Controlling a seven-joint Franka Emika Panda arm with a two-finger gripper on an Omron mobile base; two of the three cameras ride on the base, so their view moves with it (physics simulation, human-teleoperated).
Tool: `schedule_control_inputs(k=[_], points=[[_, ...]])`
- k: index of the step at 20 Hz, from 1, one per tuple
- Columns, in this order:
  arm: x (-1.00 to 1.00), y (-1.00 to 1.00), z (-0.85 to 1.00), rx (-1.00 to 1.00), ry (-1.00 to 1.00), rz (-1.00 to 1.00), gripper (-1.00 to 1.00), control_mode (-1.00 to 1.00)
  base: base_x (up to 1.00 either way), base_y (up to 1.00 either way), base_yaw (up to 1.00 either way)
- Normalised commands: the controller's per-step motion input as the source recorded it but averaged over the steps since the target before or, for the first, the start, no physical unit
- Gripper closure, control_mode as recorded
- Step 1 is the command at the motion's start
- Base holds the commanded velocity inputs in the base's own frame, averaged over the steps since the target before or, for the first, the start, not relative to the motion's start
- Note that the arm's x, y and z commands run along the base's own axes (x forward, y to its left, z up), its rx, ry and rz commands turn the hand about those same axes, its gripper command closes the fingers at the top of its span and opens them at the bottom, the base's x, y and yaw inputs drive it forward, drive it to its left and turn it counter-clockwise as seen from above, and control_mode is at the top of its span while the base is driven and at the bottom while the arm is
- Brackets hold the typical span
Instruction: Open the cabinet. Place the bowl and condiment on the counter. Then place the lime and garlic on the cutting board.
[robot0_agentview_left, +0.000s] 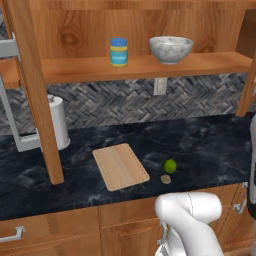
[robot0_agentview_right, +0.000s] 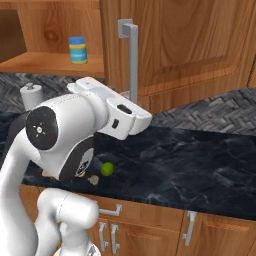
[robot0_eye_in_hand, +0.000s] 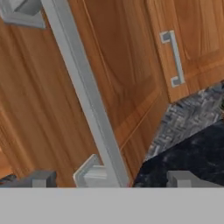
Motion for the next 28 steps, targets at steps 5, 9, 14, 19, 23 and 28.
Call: schedule_control_inputs(k=[5, 9, 14, 19, 23, 28], points=[[-0.38, 0.42, 0.0, 0.25, 0.0, 0.61, -1.0, -1.0, 0.0, 0.0, 0.0], [-0.4, 0.67, 0.09, 0.06, -0.06, 0.22, -1.0, -1.0, 0.0, 0.0, 0.0], [-0.29, 0.72, 0.08, 0.0, -0.2, 0.0, -1.0, -1.0, 0.0, 0.0, 0.0], [-0.25, 0.56, 0.01, 0.0, -0.22, -0.28, -1.0, -1.0, 0.0, 0.0, 0.0], [-0.02, 0.41, 0.0, 0.0, -0.16, -0.39, -1.0, -1.0, 0.0, 0.0, 0.0], [0.0, 0.35, 0.0, -0.02, -0.13, -0.41, -1.0, -1.0, 0.0, 0.0, 0.0]])
